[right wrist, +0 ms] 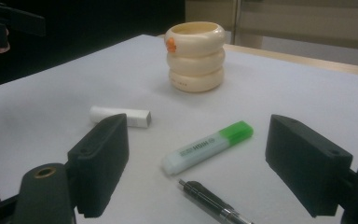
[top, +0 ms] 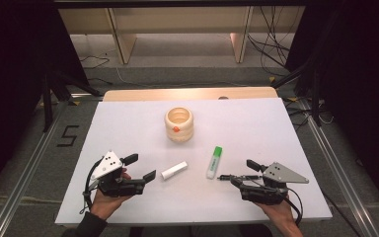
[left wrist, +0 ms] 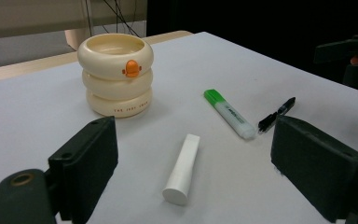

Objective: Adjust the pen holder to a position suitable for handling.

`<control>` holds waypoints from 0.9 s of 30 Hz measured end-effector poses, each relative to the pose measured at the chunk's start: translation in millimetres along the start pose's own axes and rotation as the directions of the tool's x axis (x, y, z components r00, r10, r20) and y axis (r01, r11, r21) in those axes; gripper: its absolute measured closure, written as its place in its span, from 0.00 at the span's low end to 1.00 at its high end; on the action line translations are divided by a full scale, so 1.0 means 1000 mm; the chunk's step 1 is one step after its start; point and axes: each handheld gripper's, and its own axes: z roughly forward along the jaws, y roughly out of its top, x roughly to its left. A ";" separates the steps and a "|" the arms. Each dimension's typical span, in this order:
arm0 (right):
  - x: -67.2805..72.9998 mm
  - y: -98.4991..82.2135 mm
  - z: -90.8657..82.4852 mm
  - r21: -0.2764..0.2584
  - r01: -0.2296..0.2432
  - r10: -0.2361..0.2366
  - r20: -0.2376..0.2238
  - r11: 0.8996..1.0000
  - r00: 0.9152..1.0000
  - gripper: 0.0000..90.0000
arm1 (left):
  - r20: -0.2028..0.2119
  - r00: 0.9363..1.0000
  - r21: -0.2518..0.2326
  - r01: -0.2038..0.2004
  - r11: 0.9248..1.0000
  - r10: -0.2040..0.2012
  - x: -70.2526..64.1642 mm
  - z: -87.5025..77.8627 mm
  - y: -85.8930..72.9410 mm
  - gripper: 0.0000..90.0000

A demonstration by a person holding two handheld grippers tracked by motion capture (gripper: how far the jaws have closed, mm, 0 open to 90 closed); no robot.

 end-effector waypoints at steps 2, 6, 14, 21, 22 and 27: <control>0.000 0.000 0.001 0.000 0.001 -0.001 -0.002 1.000 1.000 0.25 | -0.002 1.000 0.000 -0.004 1.000 0.004 0.000 0.000 0.000 0.16; 0.001 0.000 0.001 0.001 -0.001 0.001 0.001 1.000 1.000 0.25 | 0.000 1.000 0.004 -0.007 1.000 0.007 -0.001 0.001 0.000 0.16; 0.001 0.001 0.000 -0.009 -0.003 0.003 0.003 1.000 1.000 0.25 | -0.016 1.000 0.010 -0.003 1.000 0.003 0.002 0.003 0.002 0.16; 0.001 0.001 0.000 -0.007 -0.005 0.005 0.004 1.000 1.000 0.25 | -0.033 0.998 0.018 0.048 0.999 -0.047 0.009 0.008 0.010 0.16; 0.001 0.001 0.000 -0.008 -0.004 0.004 0.003 1.000 1.000 0.25 | -0.043 0.998 0.021 0.048 0.999 -0.048 0.010 0.009 0.012 0.16; 0.001 0.001 -0.001 -0.012 -0.007 0.007 0.001 1.000 1.000 0.25 | -0.114 0.992 0.028 0.051 0.998 -0.048 0.020 0.017 0.023 0.16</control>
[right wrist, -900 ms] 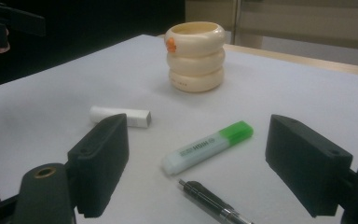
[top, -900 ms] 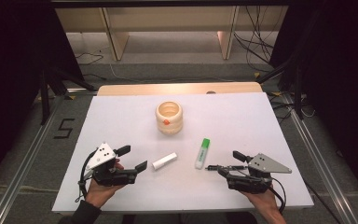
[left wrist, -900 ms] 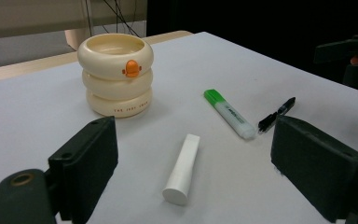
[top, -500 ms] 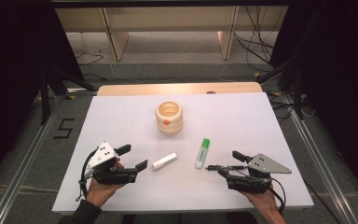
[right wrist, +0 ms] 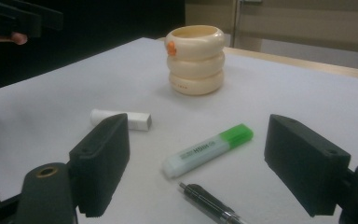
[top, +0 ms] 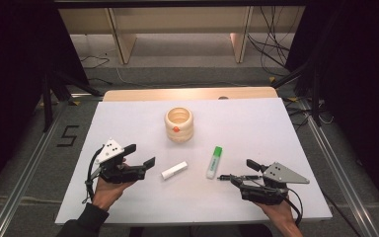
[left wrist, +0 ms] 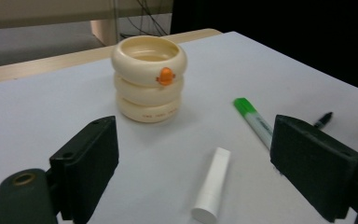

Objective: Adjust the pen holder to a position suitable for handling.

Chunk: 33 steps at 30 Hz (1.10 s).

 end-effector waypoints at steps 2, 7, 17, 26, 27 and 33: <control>0.000 0.000 0.000 0.001 -0.003 0.003 0.002 1.000 1.000 0.25 | -0.027 1.000 0.001 0.009 1.000 -0.009 0.005 0.004 0.004 0.16; 0.000 0.000 0.001 0.003 0.000 0.000 0.002 1.000 1.000 0.25 | -0.066 0.997 0.014 0.025 1.000 -0.025 0.016 0.016 0.010 0.17; 0.000 0.000 0.001 0.000 0.002 -0.002 -0.001 1.000 1.000 0.25 | -0.150 0.986 0.067 0.084 0.994 -0.073 0.037 0.053 0.011 0.21; 0.001 0.000 0.001 0.000 0.004 -0.004 -0.002 1.000 1.000 0.26 | -0.196 0.978 0.102 0.087 0.991 -0.066 0.044 0.078 0.015 0.39; 0.001 0.000 0.001 0.001 0.005 -0.005 -0.001 1.000 1.000 0.26 | -0.208 0.976 0.116 0.085 0.990 -0.059 0.047 0.085 0.015 0.42; 0.000 0.000 0.001 0.005 0.006 -0.006 0.002 1.000 1.000 0.26 | -0.212 0.976 0.129 0.085 0.988 -0.056 0.057 0.100 0.013 0.65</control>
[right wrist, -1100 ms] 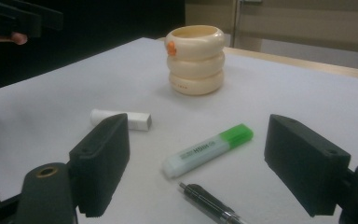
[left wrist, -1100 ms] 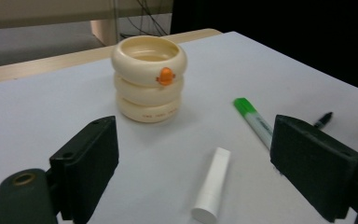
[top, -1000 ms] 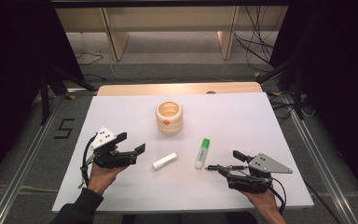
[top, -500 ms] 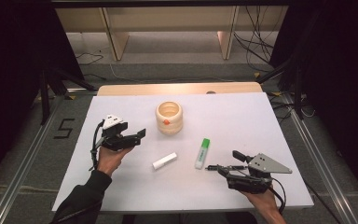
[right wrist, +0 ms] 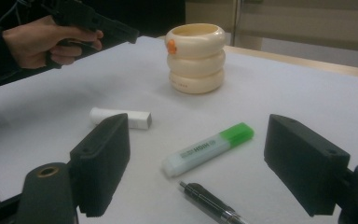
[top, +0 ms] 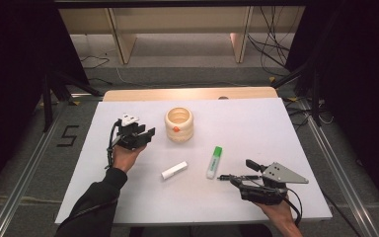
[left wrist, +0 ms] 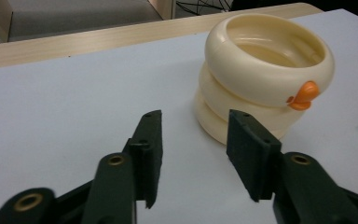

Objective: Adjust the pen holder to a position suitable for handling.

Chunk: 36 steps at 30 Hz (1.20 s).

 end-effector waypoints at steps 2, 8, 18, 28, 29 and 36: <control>0.000 0.000 0.000 0.000 0.001 -0.001 -0.001 1.000 1.000 0.26 | 0.002 1.000 0.006 0.001 1.000 -0.001 0.001 0.006 0.001 0.73; 0.000 0.000 0.000 -0.002 -0.001 0.001 -0.002 1.000 1.000 0.26 | 0.006 1.000 0.016 0.005 1.000 -0.005 0.001 0.022 0.004 0.91; -0.001 0.000 0.000 -0.001 -0.001 0.001 0.000 1.000 1.000 0.26 | 0.010 1.000 0.050 0.020 0.999 -0.020 -0.002 0.048 0.005 0.99; 0.000 0.000 0.000 0.002 0.005 -0.005 -0.002 1.000 1.000 0.26 | 0.030 0.998 0.071 0.053 0.996 -0.055 -0.007 0.061 0.006 0.99; 0.000 0.000 0.000 0.002 0.005 -0.005 -0.002 1.000 1.000 0.26 | 0.030 0.998 0.073 0.049 0.996 -0.051 -0.008 0.062 0.006 0.99; 0.001 0.000 0.001 0.003 0.006 -0.006 -0.006 1.000 1.000 0.26 | 0.024 0.999 0.082 0.047 0.996 -0.049 -0.011 0.069 0.003 0.99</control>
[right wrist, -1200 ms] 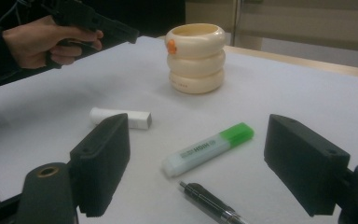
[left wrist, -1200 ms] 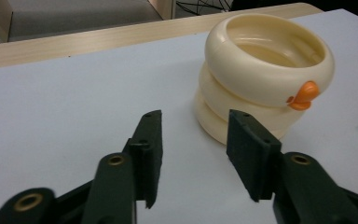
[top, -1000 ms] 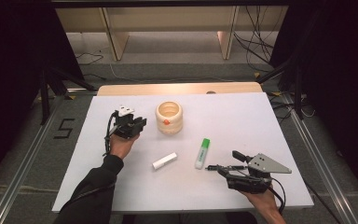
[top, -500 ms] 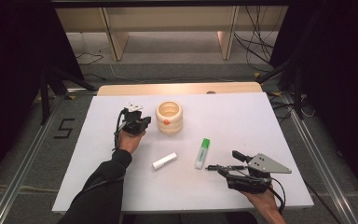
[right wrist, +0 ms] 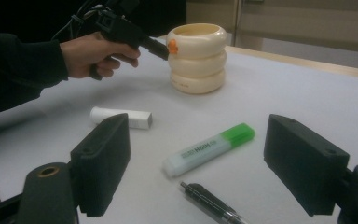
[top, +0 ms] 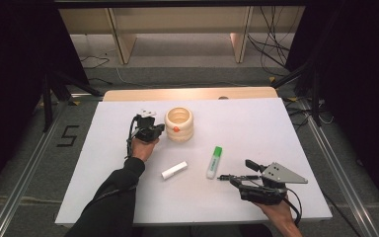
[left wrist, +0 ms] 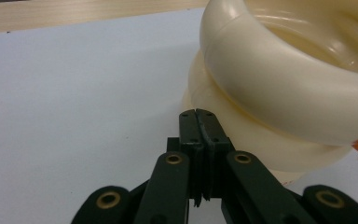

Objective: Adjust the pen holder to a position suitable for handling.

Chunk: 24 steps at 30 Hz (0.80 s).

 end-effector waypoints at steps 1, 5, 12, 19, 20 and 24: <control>0.000 0.000 0.000 0.000 0.001 -0.001 0.000 1.000 1.000 0.26 | -0.001 1.000 0.003 -0.005 1.000 0.005 0.000 0.001 0.000 0.99; 0.000 0.000 0.000 0.000 0.000 0.000 0.000 1.000 1.000 0.26 | -0.005 1.000 -0.004 0.005 1.000 -0.005 -0.001 0.003 0.000 0.99; 0.000 0.000 0.001 0.004 0.000 0.000 0.000 1.000 1.000 0.26 | 0.003 1.000 0.002 -0.013 1.000 0.013 -0.007 0.006 0.003 0.99; 0.000 0.000 0.001 0.004 0.000 0.000 0.001 1.000 1.000 0.26 | 0.020 0.999 0.007 -0.029 1.000 0.029 -0.016 0.008 0.004 0.99; 0.000 0.000 0.001 0.003 -0.001 0.001 -0.001 1.000 1.000 0.26 | 0.023 0.999 0.004 -0.032 0.999 0.032 -0.019 0.009 0.005 0.99; 0.000 0.000 0.002 0.005 -0.002 0.002 0.000 1.000 1.000 0.26 | 0.024 0.999 0.006 -0.045 0.999 0.045 -0.022 0.010 0.006 0.99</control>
